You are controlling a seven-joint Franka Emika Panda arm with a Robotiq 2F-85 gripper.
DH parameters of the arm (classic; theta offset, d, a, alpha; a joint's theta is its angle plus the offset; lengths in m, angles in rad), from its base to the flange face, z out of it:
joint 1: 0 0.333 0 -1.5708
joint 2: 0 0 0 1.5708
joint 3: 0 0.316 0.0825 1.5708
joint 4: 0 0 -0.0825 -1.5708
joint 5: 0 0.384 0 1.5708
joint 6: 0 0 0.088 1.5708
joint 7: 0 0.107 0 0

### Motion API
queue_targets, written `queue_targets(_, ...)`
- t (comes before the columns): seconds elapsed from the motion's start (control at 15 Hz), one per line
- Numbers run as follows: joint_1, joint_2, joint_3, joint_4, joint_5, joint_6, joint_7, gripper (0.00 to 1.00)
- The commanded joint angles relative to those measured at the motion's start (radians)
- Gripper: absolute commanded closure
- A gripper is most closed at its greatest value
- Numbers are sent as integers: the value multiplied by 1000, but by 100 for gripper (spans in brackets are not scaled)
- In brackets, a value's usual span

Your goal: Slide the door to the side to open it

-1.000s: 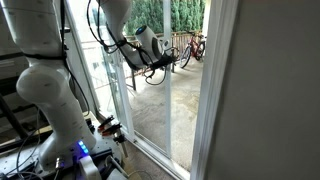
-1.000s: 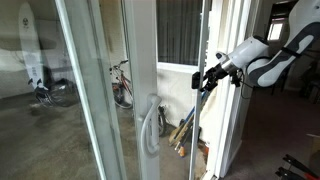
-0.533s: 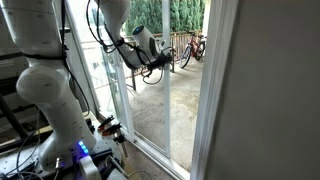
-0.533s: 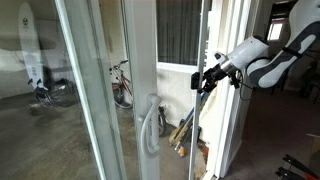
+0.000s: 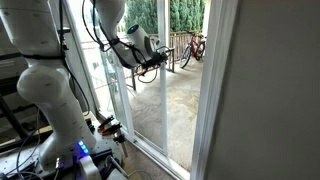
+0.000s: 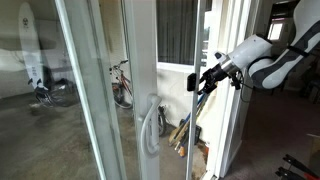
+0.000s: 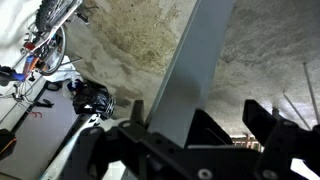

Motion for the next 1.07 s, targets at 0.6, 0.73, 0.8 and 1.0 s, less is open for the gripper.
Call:
queue_targets(0.6, 233, -314, -11, -348, 292, 42, 6, 0)
queue_targets(0.73, 207, -266, 12, -298, 258, 31, 41, 0)
queue_targets(0.8, 225, -275, 5, -309, 269, 30, 38, 0)
queue_targets(1.0, 219, -266, 7, -293, 269, 30, 38, 0)
